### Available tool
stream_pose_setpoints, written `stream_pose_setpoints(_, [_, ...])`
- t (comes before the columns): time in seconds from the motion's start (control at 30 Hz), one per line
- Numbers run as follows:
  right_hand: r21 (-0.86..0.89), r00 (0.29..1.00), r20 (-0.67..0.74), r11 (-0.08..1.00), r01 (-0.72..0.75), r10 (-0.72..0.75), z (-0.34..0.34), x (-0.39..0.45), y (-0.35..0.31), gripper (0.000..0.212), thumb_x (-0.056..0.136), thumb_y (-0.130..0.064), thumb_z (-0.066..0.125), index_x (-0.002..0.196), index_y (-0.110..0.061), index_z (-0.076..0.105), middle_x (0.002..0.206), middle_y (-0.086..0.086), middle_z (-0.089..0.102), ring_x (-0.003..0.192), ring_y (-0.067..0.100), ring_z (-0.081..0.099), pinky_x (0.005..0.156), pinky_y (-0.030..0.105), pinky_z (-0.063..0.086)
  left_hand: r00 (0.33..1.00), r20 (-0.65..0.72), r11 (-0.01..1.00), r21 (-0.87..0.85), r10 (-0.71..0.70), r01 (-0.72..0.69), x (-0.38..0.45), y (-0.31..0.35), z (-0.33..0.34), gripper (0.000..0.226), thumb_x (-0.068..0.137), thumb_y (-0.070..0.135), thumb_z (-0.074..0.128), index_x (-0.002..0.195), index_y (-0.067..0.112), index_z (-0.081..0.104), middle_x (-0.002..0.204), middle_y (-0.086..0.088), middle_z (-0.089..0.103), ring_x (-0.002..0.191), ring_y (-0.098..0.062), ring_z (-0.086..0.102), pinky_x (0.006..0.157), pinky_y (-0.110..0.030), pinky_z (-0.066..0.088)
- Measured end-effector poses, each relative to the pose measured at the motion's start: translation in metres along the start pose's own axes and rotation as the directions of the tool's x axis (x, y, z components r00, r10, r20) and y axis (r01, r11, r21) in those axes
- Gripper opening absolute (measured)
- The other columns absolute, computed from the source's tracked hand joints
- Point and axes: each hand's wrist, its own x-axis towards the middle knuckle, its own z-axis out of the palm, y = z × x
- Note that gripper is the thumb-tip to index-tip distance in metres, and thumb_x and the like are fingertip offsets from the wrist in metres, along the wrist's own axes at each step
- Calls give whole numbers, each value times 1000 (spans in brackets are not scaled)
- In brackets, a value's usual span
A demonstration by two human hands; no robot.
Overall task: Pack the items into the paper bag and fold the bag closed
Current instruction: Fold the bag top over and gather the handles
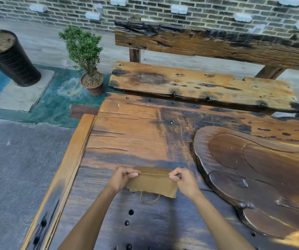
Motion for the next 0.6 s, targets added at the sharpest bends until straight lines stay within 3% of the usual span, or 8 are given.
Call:
stream_pose_setpoints(0.13, [-15,1000,4,1000,11,-11,3,1,4,18,90,-9,66,78,-23,67,87,-9,67,87,4,56,70,2,37,999,31,1000,6,7,-7,3,-5,-2,25,87,10,69,88,34,77,77,31,71,93,13,62,83,-3,43])
stream_pose_setpoints(0.23, [-14,1000,0,1000,6,-6,4,3,6,21,88,-14,70,73,-28,65,89,-6,70,96,12,59,75,8,37,1000,29,1000,2,10,-10,5,-8,-3,26,86,13,71,84,37,77,91,17,76,98,5,64,88,-11,46])
stream_pose_setpoints(0.4, [-5,999,-31,999,-35,35,0,6,16,17,78,-30,81,67,-31,68,84,-7,73,93,14,64,80,26,45,1000,-8,999,-44,4,-5,3,-9,-4,24,83,11,73,76,34,78,82,13,77,85,2,70,74,-8,50])
stream_pose_setpoints(0.5, [-10,998,-46,999,-35,34,0,6,19,19,77,-31,81,65,-33,67,82,-9,73,94,16,64,87,33,50,1000,7,998,-66,14,-13,1,-9,-5,18,84,13,72,81,30,80,91,7,79,90,-4,70,78,-13,50])
stream_pose_setpoints(0.6, [7,998,-55,999,-36,36,1,5,20,18,79,-31,80,66,-32,66,82,-10,72,95,17,65,87,34,50,999,45,998,-58,13,-10,0,-11,-7,26,89,13,68,82,36,79,91,15,77,95,-3,68,82,-14,49])
